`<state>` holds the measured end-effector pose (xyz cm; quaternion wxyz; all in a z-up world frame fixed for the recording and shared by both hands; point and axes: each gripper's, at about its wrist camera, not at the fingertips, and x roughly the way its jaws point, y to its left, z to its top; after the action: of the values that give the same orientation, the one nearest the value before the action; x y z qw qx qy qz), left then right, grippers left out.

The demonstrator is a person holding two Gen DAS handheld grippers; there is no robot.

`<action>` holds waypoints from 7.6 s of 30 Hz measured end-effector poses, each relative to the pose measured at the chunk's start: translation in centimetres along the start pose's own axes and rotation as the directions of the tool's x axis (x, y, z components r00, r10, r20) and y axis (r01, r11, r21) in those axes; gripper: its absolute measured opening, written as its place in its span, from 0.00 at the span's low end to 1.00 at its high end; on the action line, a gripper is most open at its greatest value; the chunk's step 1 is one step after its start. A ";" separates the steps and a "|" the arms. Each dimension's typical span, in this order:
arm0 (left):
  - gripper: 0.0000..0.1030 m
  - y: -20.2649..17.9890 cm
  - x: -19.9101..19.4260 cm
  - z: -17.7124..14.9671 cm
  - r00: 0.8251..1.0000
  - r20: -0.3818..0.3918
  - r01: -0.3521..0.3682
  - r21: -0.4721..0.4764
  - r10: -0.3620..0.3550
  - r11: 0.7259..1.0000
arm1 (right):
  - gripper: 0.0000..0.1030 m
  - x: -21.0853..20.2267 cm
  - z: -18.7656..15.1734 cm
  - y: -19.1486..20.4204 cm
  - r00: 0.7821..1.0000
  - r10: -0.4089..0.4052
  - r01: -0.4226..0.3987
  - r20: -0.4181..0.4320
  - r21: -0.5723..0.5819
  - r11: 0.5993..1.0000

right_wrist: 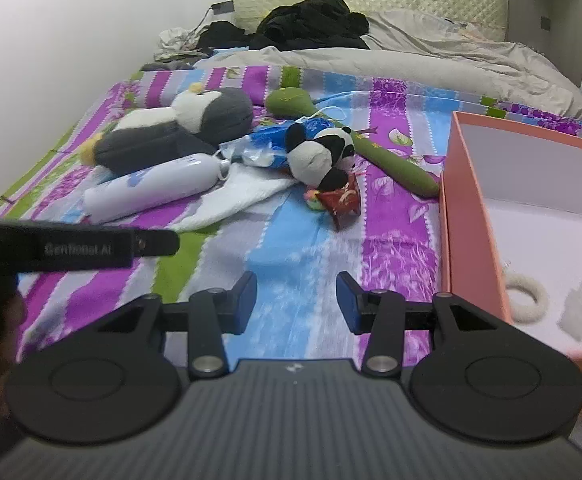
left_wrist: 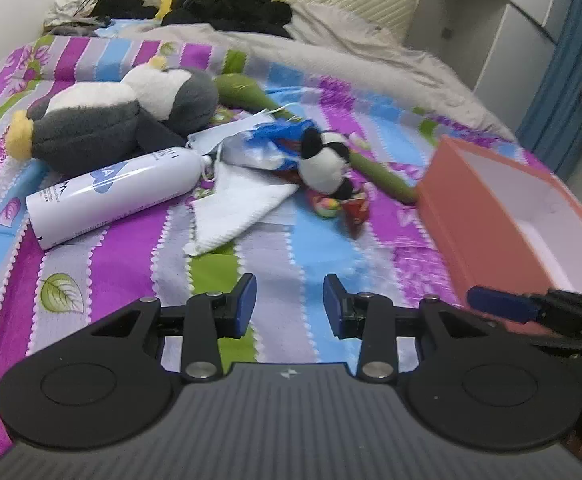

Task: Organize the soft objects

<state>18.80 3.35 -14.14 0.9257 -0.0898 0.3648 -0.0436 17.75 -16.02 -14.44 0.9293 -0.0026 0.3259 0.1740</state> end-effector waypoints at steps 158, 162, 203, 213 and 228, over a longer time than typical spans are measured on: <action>0.08 -13.0 -11.0 -3.4 0.974 -0.020 0.226 0.027 -0.226 0.974 | 0.36 -17.1 -1.9 -6.5 0.989 -0.075 0.064 0.127 0.089 0.994; 0.08 -15.8 -10.2 -3.3 0.957 -0.035 0.290 0.056 -0.289 0.955 | 0.36 -18.7 -3.0 -8.7 0.982 -0.140 0.124 0.124 0.130 0.984; 0.23 -27.3 11.7 8.6 0.915 -0.337 0.307 0.228 -0.221 0.924 | 0.38 -6.7 1.5 -23.6 0.959 -0.233 0.277 -0.163 0.343 0.898; 0.58 -26.6 8.4 8.7 0.945 -0.227 0.290 0.246 -0.236 0.925 | 0.39 -8.4 0.9 -22.8 0.972 -0.212 0.235 -0.102 0.345 0.909; 0.58 -24.2 -2.3 5.1 0.953 -0.074 0.304 0.285 -0.295 0.909 | 0.39 -14.3 -0.9 -17.9 0.972 -0.226 0.200 0.070 0.271 0.942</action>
<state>20.24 -19.35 -4.20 0.9056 -0.0059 0.3498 -0.2399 12.59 -37.60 -8.44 0.9499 0.0938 0.2969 0.0276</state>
